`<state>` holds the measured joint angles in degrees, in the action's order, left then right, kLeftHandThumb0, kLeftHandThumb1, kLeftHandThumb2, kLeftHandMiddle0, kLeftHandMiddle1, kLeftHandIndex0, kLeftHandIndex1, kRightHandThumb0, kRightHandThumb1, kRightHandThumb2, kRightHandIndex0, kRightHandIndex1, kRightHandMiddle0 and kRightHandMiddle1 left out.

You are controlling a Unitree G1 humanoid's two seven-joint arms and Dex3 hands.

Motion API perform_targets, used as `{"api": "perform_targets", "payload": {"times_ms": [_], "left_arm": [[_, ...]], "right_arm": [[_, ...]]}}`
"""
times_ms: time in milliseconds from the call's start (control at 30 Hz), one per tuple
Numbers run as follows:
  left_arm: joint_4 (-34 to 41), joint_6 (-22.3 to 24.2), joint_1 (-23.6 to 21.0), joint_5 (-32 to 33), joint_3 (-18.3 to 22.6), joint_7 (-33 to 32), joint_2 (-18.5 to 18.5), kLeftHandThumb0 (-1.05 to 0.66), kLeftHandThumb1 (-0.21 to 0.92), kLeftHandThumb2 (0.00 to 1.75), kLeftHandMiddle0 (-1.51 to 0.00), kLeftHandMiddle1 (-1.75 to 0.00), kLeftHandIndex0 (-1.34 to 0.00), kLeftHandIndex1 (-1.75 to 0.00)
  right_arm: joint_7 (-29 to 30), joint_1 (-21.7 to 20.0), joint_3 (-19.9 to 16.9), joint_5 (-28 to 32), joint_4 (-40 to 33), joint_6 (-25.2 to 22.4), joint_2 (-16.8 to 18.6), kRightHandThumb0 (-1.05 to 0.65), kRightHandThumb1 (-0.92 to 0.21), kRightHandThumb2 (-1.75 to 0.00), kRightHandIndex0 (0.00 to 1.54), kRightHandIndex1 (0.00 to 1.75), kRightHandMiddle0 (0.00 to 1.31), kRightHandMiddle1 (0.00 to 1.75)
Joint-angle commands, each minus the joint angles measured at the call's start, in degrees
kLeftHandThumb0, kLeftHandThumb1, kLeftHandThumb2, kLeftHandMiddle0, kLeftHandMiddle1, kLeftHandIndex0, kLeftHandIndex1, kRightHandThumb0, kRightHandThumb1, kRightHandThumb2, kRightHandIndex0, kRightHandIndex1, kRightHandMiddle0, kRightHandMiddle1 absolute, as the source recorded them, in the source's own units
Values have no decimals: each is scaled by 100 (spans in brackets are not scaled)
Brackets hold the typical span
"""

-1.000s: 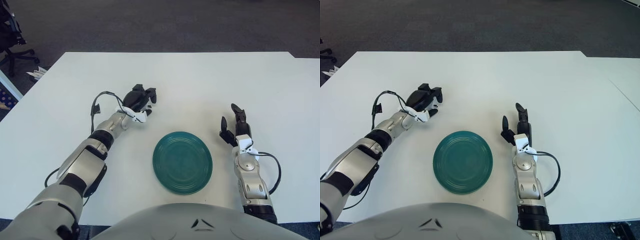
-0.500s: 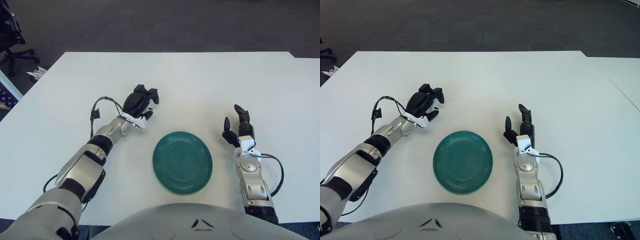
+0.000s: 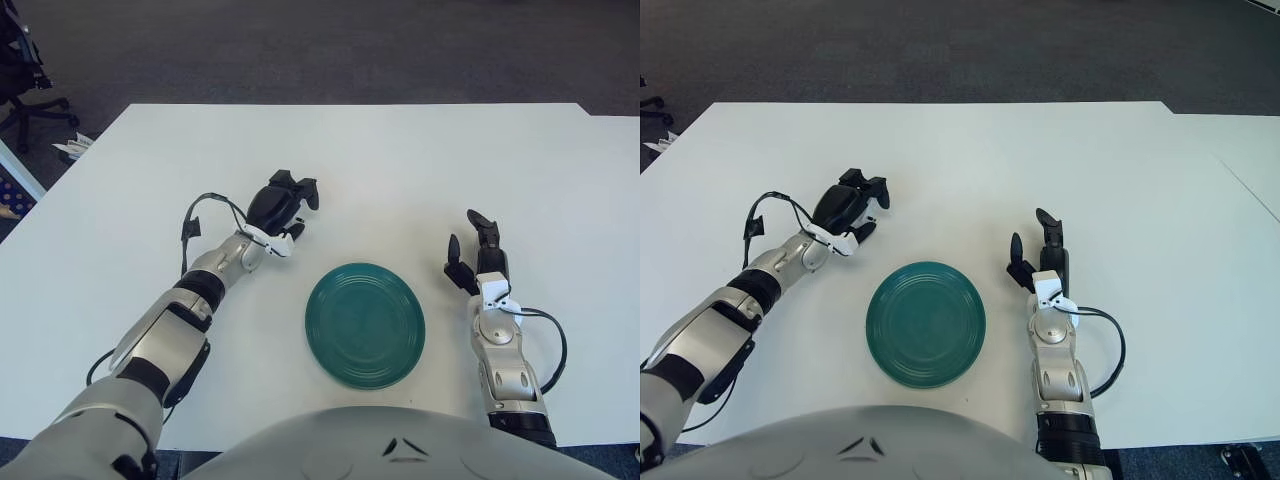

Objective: Put the charger into the plate.

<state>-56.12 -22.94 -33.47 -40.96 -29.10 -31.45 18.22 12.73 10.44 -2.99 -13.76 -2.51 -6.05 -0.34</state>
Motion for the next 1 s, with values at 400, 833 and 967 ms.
{"api": "perform_targets", "payload": {"times_ms": [400,833,967], "left_arm": [[1658,-135,164,287,486,894,412,0,11,156,-75,-173,-56,-175],[2052,-377,214,-100,531,577,562,0,13,153,-71,-175,-56,-173],[2176,-289,233,-90,572,679,551,0,14,152,-71,-175,-55,-173]], "right_arm": [[-63,394,-141,193,676,-640,100,-66,-92,-86,13,0,0,57],[-76,334,-157,212,772,-585,119,-65,-92,-86,12,0,0,56],[-71,316,-163,218,797,-542,128,-65,-92,-86,12,0,0,58]]}}
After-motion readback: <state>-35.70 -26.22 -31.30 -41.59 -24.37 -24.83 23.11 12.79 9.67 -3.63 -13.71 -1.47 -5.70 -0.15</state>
